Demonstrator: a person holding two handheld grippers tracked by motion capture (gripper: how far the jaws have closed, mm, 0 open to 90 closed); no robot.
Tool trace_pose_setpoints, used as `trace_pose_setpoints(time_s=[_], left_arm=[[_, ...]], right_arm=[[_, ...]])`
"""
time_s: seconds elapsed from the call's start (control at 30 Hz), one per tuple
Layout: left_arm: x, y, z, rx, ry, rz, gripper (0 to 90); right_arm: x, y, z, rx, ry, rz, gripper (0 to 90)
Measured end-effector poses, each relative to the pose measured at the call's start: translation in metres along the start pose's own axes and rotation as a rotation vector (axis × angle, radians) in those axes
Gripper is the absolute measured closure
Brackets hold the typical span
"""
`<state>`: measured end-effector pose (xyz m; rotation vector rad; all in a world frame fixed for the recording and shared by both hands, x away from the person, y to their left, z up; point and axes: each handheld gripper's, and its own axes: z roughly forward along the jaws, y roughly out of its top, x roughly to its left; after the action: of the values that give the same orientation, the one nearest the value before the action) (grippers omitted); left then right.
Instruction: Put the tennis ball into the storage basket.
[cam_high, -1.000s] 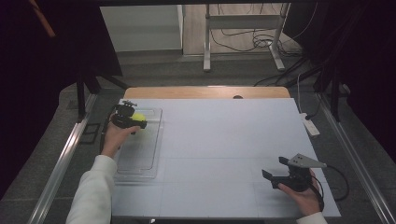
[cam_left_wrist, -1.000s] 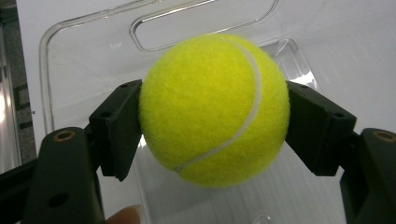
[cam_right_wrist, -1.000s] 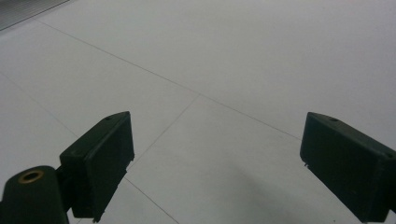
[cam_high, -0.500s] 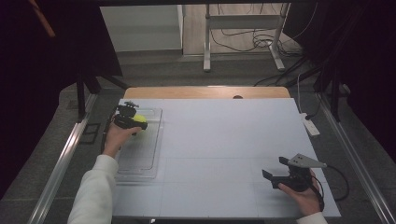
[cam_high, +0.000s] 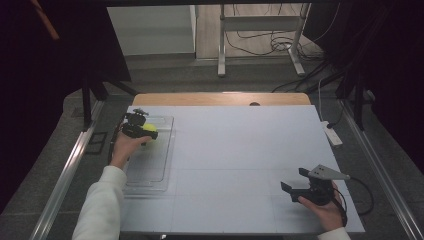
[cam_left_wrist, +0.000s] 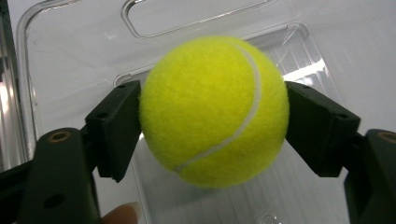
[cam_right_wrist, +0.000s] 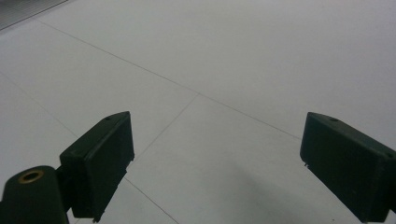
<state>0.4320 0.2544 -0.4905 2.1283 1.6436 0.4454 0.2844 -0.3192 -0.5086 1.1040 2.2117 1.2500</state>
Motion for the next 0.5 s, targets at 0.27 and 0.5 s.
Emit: trace_pose_setpoints(time_s=[0.27, 0.5], left_arm=[[0.002, 0.0, -0.01, -0.065, -0.025, -0.023, 15.7], [0.002, 0.0, -0.017, -0.121, -0.054, -0.028, 13.3]], right_arm=[[0.0, 0.0, 0.0, 0.0, 0.0, -0.001, 9.7], [0.0, 0.0, 0.0, -0.001, 0.0, 0.0, 9.7]])
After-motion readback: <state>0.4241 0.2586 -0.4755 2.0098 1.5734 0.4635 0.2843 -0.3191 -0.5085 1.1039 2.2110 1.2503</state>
